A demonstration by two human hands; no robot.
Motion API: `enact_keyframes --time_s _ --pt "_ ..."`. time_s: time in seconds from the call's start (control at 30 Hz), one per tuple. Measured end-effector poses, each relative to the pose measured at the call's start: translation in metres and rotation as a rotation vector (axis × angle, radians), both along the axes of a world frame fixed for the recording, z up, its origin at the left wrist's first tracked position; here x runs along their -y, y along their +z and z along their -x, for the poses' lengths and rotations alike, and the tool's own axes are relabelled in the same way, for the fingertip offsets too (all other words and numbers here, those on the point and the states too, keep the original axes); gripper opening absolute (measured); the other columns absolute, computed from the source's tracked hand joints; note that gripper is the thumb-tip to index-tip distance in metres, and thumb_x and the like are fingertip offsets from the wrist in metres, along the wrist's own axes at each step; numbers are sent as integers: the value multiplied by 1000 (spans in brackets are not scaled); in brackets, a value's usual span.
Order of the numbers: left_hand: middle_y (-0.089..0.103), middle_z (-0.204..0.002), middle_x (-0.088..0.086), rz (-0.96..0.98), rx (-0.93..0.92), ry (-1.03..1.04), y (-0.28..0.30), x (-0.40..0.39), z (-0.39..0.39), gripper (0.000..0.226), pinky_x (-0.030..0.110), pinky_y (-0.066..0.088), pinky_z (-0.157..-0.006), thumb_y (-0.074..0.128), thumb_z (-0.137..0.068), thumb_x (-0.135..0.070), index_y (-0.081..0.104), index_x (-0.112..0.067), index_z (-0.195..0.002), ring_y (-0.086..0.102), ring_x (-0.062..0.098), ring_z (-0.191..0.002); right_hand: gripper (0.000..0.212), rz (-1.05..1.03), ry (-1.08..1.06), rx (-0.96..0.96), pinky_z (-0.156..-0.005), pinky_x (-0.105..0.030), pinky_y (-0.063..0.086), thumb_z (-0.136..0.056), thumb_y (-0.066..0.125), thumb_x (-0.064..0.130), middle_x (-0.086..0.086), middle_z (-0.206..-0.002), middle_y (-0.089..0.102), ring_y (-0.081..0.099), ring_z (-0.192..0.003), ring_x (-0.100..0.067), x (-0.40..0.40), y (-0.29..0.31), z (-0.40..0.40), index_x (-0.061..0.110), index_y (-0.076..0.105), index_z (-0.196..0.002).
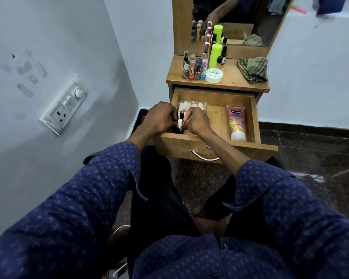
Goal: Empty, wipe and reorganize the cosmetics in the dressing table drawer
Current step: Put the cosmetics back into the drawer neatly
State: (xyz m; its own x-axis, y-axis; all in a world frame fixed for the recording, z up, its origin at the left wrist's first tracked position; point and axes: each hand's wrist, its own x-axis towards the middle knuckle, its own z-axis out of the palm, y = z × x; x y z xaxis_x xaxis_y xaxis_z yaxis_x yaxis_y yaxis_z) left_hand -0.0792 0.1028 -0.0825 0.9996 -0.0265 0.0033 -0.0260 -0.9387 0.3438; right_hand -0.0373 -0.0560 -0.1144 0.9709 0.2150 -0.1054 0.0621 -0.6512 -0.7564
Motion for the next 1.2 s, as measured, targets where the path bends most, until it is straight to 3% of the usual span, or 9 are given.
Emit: enact_keyframes --time_s 0.07,0.17,0.23,0.37,0.5,0.63,0.8,1.03,1.2 --pt "71 -88 -3 -10 -1 8 0 -1 0 18 29 46 -65 90 -78 -24 75 -21 -85 65 18 -78 37 10 -17 -53 -64 -25 47 -67 84 -6 -1 -84 69 66 -92 -22 -1 -3 -4 21 59 -66" --pt "71 -89 -3 -25 -2 22 0 -2 0 18 29 46 -67 90 -76 -28 74 -24 -84 65 19 -80 29 53 -35 -139 -85 -32 53 -70 79 -4 -4 -96 71 63 -112 -28 -2 -11 -10 20 63 -70" --pt "72 -91 -3 -46 -3 21 1 0 0 18 29 46 -68 89 -74 -29 74 -26 -83 66 21 -82 22 89 -38 -218 -89 -38 60 -68 86 1 -11 -103 76 70 -106 -29 -2 -15 -12 10 73 -84" --pt "71 -91 -4 -56 -4 16 2 2 0 18 30 46 -68 88 -74 -29 75 -25 -84 66 21 -83 44 135 -5 -316 -85 -37 61 -67 94 14 -14 -108 75 72 -102 -29 -7 -14 -14 2 77 -105" --pt "71 -90 -3 -47 -4 20 0 1 -1 18 30 46 -67 89 -74 -27 74 -24 -84 66 21 -81 45 89 -42 -336 -83 -37 62 -64 95 9 -14 -103 76 75 -96 -28 -10 -10 -13 1 75 -104" --pt "72 -89 -4 -35 -3 22 0 2 -1 18 30 45 -66 89 -74 -27 74 -23 -83 65 19 -79 47 44 -54 -346 -87 -48 64 -60 95 3 -17 -98 78 77 -90 -31 -11 -11 -15 -1 73 -101" --pt "71 -87 -5 -24 -9 24 -3 1 -1 19 30 42 -65 90 -73 -26 72 -23 -80 63 18 -79 47 86 -32 -367 -86 -41 64 -64 97 7 -12 -96 78 77 -87 -26 -14 -9 -14 3 72 -104" --pt "69 -88 -7 -39 -10 4 -1 -1 -2 20 31 48 -67 90 -74 -29 73 -25 -84 63 17 -80 48 105 -8 -398 -88 -45 64 -59 96 6 -15 -96 78 76 -94 -29 -11 -18 -22 1 76 -103" --pt "67 -85 -9 -34 -22 -13 0 -6 -4 27 30 44 -65 94 -72 -33 71 -26 -84 64 15 -80 38 121 14 -392 -89 -42 63 -63 95 4 -13 -96 78 76 -93 -26 -4 -23 -28 4 80 -98"
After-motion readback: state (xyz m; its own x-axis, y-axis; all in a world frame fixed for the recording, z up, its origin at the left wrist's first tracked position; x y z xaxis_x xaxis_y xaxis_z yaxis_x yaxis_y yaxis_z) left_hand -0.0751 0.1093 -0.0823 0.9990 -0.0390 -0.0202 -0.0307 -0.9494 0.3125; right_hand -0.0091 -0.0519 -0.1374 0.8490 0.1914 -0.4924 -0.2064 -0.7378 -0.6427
